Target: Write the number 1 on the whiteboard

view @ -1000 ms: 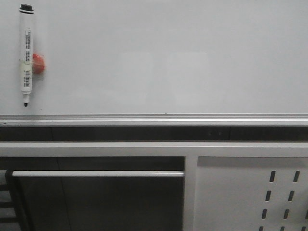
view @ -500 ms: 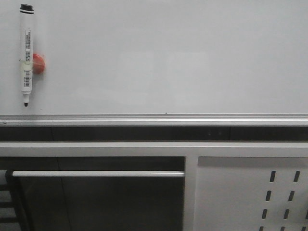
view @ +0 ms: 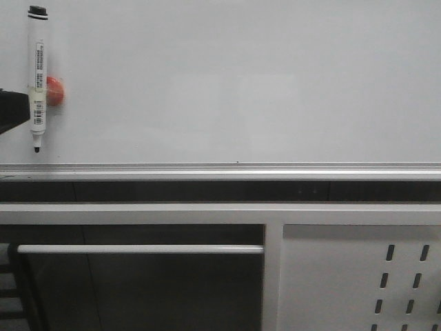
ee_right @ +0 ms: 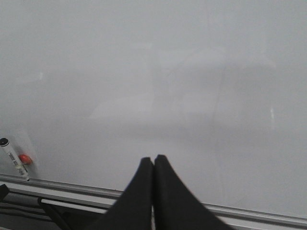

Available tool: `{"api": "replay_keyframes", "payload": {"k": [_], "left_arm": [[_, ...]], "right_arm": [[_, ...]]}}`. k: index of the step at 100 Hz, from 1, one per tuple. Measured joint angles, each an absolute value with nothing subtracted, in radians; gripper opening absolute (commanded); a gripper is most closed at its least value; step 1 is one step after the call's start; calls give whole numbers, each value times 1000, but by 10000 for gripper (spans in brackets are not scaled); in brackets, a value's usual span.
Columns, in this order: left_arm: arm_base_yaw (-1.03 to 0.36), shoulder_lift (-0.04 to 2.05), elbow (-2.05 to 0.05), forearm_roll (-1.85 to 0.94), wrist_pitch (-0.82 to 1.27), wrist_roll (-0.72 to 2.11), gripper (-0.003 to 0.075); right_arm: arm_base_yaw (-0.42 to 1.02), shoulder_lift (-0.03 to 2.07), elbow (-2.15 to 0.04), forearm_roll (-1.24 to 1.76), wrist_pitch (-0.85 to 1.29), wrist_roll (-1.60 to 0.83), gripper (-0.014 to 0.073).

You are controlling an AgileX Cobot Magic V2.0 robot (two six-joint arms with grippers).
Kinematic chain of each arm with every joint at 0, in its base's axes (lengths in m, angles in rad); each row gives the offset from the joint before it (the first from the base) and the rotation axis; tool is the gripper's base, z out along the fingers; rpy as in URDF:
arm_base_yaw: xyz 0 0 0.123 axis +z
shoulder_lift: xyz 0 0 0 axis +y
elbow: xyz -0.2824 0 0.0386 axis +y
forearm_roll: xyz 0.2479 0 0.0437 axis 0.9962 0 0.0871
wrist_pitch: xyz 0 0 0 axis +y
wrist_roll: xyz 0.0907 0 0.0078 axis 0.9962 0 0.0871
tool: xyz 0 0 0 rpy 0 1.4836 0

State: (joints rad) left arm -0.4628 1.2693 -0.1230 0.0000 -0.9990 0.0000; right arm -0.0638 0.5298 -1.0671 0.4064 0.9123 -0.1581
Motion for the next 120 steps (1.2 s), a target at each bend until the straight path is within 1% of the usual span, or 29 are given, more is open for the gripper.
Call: {"api": "replay_keyframes", "payload": {"k": [6, 13, 32, 95, 102, 109, 116, 120], "left_arm": [[-463, 1333, -127, 0, -1075, 0, 370], [-463, 1393, -135, 0, -1114, 0, 370], [-463, 1492, -139, -7, -1130, 0, 370], [-463, 1531, -240, -52, -1138, 0, 363], [-463, 1542, -243, -63, -1139, 0, 335], [-463, 1561, -244, -70, -1139, 0, 286], [-463, 1577, -244, -72, -1139, 0, 211], [-463, 1583, -245, -72, -1139, 0, 150]], "right_arm": [[-64, 530, -1067, 406, 915, -158, -71], [-64, 530, -1067, 409, 915, -158, -71], [-64, 530, -1067, 415, 918, -158, -71], [-64, 530, -1067, 419, 932, -158, -71], [-64, 530, -1067, 423, 934, -158, -71], [-64, 530, -1067, 429, 936, -158, -71], [-64, 530, -1067, 432, 936, -158, -71], [-64, 530, -1067, 433, 936, -158, -71]]}}
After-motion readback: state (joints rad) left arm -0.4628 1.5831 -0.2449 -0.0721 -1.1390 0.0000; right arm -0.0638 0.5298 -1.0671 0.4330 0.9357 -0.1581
